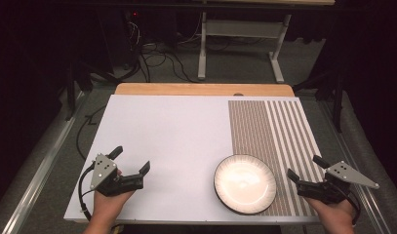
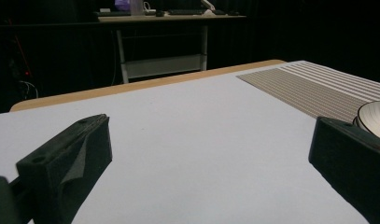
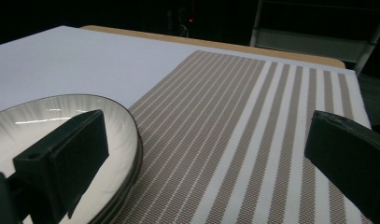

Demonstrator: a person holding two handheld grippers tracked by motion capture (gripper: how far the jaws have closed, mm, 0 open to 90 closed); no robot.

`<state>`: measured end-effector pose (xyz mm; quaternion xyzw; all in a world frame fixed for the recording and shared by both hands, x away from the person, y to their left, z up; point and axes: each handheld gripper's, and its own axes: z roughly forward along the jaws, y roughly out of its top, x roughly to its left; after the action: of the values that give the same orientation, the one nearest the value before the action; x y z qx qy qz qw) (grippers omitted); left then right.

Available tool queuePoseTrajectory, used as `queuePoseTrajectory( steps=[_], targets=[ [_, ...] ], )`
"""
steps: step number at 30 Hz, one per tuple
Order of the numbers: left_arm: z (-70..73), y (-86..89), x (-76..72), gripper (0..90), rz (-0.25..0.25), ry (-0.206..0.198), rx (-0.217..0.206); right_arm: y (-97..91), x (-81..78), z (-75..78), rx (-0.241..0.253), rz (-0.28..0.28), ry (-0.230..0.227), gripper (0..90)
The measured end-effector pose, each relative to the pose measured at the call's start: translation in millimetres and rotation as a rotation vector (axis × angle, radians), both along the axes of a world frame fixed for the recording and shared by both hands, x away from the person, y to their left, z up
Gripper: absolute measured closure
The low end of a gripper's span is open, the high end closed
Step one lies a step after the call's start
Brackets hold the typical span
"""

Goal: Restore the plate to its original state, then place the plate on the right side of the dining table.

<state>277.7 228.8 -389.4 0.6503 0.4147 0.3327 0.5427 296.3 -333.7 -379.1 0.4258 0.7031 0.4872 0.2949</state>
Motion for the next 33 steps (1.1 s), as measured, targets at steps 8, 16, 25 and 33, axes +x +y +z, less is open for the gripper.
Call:
queuePoseTrajectory(
  steps=[8,16,25,33],
  targets=[
    [0.7,-1.2,0.1,0.0,-0.003,-0.003,-0.002,-8.8,1.6,-2.1,0.005,-0.038,-0.005,0.3],
    [1.8,-0.7,-0.7,0.0,-0.007,-0.004,-0.002,-6.4,0.0,-0.7,-0.002,-0.031,-0.016,1.0],
    [3.5,-2.8,-0.7,0.0,0.002,0.007,0.014,-2.4,-3.3,3.3,-0.029,0.015,0.007,23.4],
    [2.0,-5.5,0.8,0.0,-0.01,0.019,0.03,1.4,-4.6,5.4,-0.042,0.11,0.021,56.9]
  ],
)
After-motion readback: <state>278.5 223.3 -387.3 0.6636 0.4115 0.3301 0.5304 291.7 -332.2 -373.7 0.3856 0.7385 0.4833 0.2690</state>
